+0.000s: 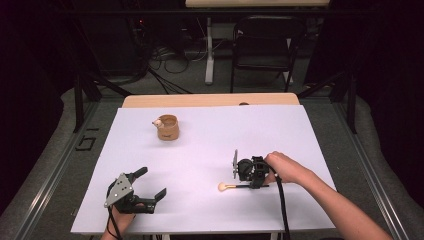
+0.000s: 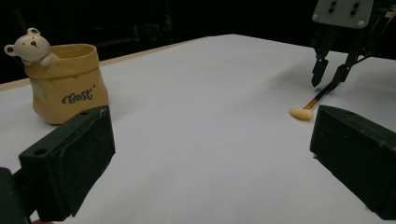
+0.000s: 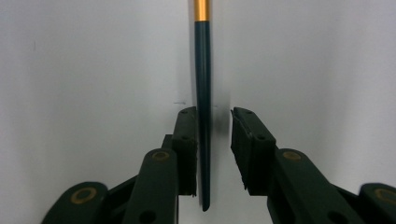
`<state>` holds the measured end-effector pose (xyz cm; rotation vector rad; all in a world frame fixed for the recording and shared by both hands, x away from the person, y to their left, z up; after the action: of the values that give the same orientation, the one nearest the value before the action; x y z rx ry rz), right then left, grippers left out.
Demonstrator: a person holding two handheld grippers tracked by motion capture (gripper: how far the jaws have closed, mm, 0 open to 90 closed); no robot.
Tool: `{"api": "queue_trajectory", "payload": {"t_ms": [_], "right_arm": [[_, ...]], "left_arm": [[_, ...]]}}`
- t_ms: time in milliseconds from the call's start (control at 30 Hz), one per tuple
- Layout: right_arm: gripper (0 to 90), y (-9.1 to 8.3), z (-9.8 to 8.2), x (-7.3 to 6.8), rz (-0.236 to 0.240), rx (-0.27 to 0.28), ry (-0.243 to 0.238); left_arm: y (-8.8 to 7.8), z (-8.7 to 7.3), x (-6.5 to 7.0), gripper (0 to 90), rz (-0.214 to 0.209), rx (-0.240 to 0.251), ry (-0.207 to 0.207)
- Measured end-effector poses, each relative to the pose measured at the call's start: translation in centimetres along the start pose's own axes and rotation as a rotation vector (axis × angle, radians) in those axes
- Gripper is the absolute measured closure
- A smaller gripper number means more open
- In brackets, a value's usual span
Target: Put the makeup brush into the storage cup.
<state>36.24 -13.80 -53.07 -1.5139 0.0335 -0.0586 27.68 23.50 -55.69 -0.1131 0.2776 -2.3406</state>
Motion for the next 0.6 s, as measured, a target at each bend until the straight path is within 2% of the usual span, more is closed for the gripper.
{"api": "queue_trajectory", "payload": {"t_ms": [267,600], "right_arm": [[80.6,0.56,0.36,-0.09,0.015,-0.062,-0.016],[84.6,0.66,0.56,-0.13,0.023,-0.076,-0.004]], "left_arm": [[0.05,-0.02,-0.06,0.0,0.002,-0.005,0.0],[0.07,-0.04,-0.06,0.0,0.0,-0.006,-0.003]]}}
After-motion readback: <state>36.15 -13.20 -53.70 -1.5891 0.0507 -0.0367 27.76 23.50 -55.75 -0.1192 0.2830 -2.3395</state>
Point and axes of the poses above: each handheld gripper's, and its own axes: y roughly forward along the jaws, z roughly out of its top, x roughly to its right, the point moved 1 cm from there along y, roughly forward along the jaws, and after that the axes turned 2 degrees about z, right-handed, at the moved point
